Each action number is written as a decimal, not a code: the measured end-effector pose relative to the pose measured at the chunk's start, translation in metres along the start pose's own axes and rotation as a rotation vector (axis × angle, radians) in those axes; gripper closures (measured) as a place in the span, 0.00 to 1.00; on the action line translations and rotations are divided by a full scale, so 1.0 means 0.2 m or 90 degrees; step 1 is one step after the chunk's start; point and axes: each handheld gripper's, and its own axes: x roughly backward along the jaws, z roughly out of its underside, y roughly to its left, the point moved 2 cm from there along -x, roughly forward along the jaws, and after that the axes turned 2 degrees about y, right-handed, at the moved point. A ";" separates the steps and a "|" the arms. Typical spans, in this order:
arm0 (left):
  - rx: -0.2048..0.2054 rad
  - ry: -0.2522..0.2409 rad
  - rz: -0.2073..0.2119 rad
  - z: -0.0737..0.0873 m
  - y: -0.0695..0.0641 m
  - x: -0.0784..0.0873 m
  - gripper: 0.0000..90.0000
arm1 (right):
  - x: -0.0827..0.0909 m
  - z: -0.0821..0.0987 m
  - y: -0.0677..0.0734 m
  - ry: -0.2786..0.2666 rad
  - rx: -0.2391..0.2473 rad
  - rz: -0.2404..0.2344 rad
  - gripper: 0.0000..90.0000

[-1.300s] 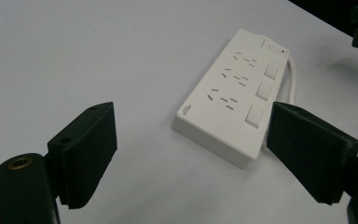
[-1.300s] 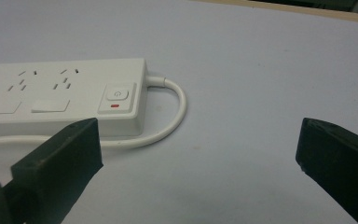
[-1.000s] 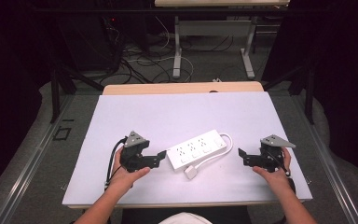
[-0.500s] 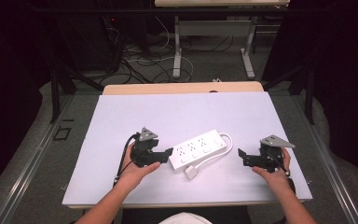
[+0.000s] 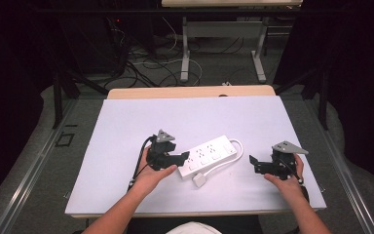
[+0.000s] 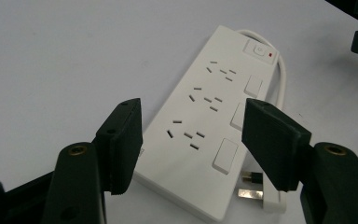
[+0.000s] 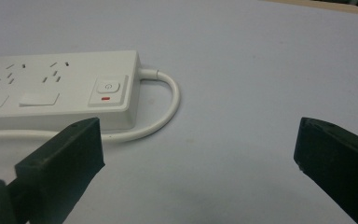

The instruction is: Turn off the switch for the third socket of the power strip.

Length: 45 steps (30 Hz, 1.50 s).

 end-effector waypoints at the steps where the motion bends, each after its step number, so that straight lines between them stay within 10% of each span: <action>1: -0.001 0.001 0.002 0.00 0.00 0.00 0.43 | 0.00 0.00 0.00 0.000 0.000 0.000 0.01; 21: -0.007 0.034 0.013 -0.02 -0.07 -0.13 0.46 | 0.00 0.00 0.00 -0.001 0.002 -0.003 0.01; 45: 0.040 0.138 0.041 0.02 -0.08 -0.22 0.78 | -0.01 0.00 -0.01 0.005 0.007 -0.003 0.01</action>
